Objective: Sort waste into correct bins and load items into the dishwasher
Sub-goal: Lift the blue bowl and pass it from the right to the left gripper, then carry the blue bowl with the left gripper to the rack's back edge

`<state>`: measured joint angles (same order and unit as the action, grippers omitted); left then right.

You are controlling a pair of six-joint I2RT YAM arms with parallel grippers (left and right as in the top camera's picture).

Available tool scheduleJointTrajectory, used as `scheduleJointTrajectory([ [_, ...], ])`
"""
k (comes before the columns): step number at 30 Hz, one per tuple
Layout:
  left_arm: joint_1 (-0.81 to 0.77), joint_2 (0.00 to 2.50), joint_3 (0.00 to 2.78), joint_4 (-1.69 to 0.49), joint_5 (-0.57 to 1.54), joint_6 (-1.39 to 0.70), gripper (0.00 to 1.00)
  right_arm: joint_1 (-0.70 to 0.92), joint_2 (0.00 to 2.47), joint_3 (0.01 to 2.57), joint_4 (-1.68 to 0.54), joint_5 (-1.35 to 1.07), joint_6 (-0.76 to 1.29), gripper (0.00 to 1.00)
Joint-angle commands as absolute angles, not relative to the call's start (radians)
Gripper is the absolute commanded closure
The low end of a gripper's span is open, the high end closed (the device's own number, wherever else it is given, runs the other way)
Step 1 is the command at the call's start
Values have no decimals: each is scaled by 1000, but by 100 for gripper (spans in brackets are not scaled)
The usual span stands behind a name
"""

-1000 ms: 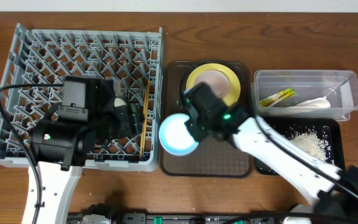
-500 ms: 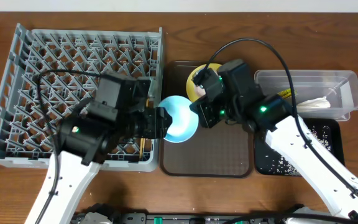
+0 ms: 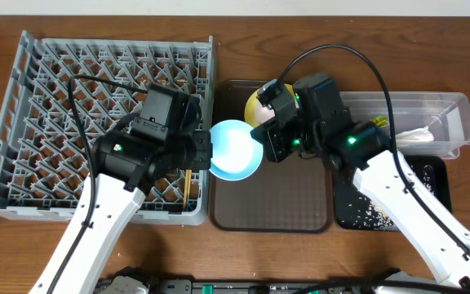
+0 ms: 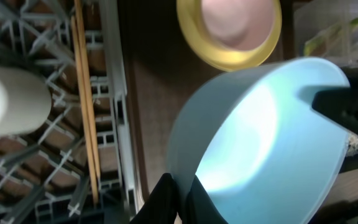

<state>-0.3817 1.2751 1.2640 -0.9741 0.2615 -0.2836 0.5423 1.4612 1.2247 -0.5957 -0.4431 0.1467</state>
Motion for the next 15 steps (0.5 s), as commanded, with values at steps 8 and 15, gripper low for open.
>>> scheduleJointTrajectory([
  [8,-392,1235,1266,-847,-203,-270,93,386,1353,1259,-542,-445,153,14],
  [15,-391,1296,1266,-626,-719,-258,93,165,1296,1258,-599,-239,168,1],
])
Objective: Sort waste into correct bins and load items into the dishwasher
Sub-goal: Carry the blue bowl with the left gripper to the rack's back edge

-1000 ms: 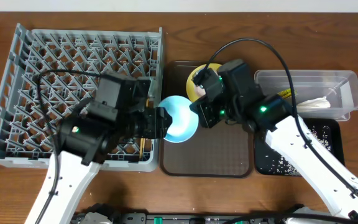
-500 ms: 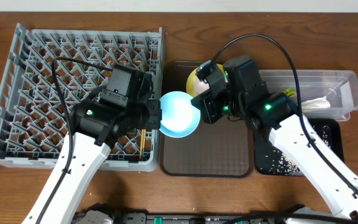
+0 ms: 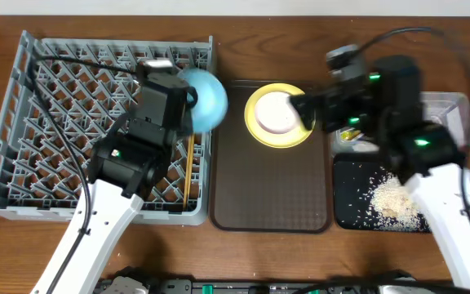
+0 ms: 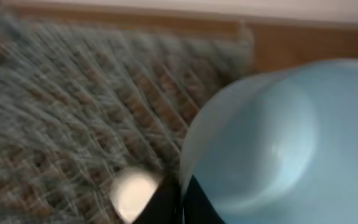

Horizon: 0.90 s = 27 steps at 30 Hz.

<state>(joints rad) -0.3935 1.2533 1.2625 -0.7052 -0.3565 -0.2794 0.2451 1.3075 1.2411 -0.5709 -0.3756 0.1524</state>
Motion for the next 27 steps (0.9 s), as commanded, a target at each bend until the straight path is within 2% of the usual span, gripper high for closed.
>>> scheduleJointTrajectory([
  [1,-391,1320,1266,-572,-761,-228,93,138,1297,1258,-614,-205,171,1],
  [8,-371,1574,1266,-171,-1036,127,92,-5,1317,1258,-696,24,171,1],
  [13,-316,1769,1266,-22,-1126,262,93,-47,1318,1256,-710,45,171,1],
  [20,-264,1890,1266,-15,-1197,268,92,-54,1319,1256,-709,45,171,1],
  [27,-331,1894,1266,-78,-1191,253,93,-54,1319,1256,-708,45,171,1],
])
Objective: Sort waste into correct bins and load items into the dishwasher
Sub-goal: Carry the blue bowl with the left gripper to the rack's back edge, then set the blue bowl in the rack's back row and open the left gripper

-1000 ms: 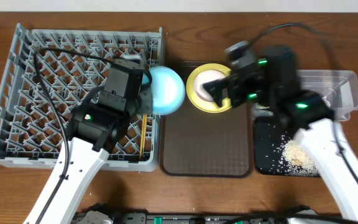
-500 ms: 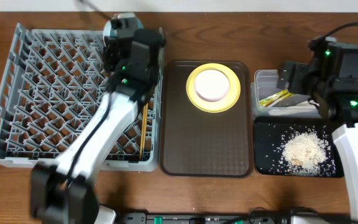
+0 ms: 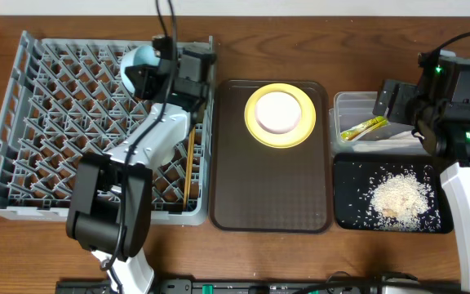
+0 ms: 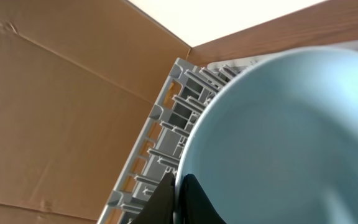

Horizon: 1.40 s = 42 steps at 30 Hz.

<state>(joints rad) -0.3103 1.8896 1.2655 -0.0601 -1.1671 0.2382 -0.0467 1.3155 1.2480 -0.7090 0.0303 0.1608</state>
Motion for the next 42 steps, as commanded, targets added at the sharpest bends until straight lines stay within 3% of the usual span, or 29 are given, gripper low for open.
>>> scheduleJointTrajectory([
  [1,-337,1894,1266,-75,-1199,253,93,-54,1319,1256,-708,45,171,1],
  [5,-328,1894,1266,1,-1260,288,93,-54,1319,1256,-708,45,171,1],
  [12,-295,1894,1266,262,-1302,569,93,-54,1319,1256,-707,45,171,1],
  [29,-315,1903,1163,215,-1295,468,93,-54,1319,1256,-707,45,171,1],
  [42,-468,1903,1163,171,-1295,457,89,-54,1319,1256,-711,44,171,1],
])
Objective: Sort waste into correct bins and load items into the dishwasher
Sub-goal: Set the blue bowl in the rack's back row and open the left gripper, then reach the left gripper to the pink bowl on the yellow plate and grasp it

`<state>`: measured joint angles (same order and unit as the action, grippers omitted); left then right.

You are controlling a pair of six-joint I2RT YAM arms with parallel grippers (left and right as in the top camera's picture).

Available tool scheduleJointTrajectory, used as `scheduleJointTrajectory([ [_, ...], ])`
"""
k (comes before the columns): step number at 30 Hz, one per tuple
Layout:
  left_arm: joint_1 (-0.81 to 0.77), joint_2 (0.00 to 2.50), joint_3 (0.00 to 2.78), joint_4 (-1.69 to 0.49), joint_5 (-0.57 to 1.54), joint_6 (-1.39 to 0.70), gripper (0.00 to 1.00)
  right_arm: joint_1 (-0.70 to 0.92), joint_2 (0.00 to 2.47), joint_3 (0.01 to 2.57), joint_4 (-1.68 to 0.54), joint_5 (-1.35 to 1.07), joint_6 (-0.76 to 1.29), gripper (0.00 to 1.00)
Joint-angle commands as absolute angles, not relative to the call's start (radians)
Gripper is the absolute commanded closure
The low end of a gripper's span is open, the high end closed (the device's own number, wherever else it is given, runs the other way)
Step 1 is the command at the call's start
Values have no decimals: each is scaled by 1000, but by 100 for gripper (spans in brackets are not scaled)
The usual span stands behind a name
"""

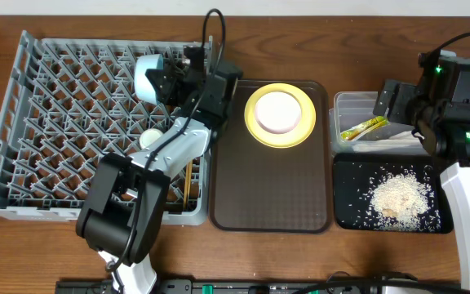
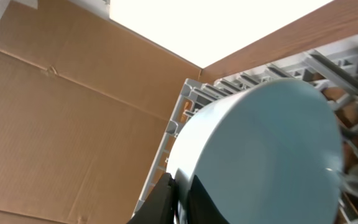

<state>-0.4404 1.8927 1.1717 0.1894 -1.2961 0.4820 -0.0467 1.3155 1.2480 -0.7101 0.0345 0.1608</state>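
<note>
A light blue bowl (image 1: 147,79) stands on its edge among the tines at the back of the grey dish rack (image 1: 23,122). My left gripper (image 1: 166,82) is shut on the bowl's rim. In the left wrist view the bowl (image 2: 260,155) fills the frame, with the rim pinched between the dark fingers (image 2: 163,202) of the left gripper (image 2: 182,199). A yellow plate (image 1: 280,113) with a pale centre lies on the brown tray (image 1: 272,196). My right gripper (image 1: 384,102) hovers over the clear bin (image 1: 455,106); it looks open and holds nothing.
A white cup (image 1: 149,139) and wooden chopsticks (image 1: 188,184) sit in the rack. The clear bin holds wrappers (image 1: 365,126). A black tray (image 1: 349,204) at the front right carries a heap of crumbs (image 1: 398,196). The left arm's cable loops above the rack.
The bowl has moved from the rack's back edge a little forward and right, and now sits lower among the tines. My left wrist shifted right with it. The right arm has not moved.
Both grippers were at the blue bowl above the brown tray. Then only the left gripper held it over the rack's back right corner, with the right arm drawn back. Later the bowl was at the rack's back edge, and now it stands among the tines.
</note>
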Motion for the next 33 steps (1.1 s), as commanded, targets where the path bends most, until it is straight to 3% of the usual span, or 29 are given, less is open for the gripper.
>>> scheduleJointTrajectory([
  [1,-473,1903,1163,159,-1295,448,86,-54,1319,1256,-711,45,171,1],
  [2,-477,1903,1163,146,-1295,441,83,-54,1319,1256,-711,45,171,1],
  [3,-485,1903,1163,130,-1295,435,71,-54,1319,1256,-711,45,171,1],
  [9,-557,1900,1163,114,-1295,431,20,-54,1319,1256,-711,44,171,1],
  [12,-597,1890,1163,113,-1285,387,9,-54,1319,1256,-712,44,171,1],
  [19,-621,1755,1163,23,-1129,289,7,-54,1319,1256,-715,45,171,1],
  [22,-615,1635,1179,-172,-871,114,8,-54,1319,1256,-719,45,171,1],
  [25,-580,1502,1215,-346,-379,-51,13,-54,1319,1256,-725,45,171,1],
  [28,-551,1414,1217,-362,20,-157,23,-54,1319,1256,-737,45,171,1],
  [33,-633,1447,1215,-358,90,-216,26,-53,1319,1256,-752,44,171,1],
])
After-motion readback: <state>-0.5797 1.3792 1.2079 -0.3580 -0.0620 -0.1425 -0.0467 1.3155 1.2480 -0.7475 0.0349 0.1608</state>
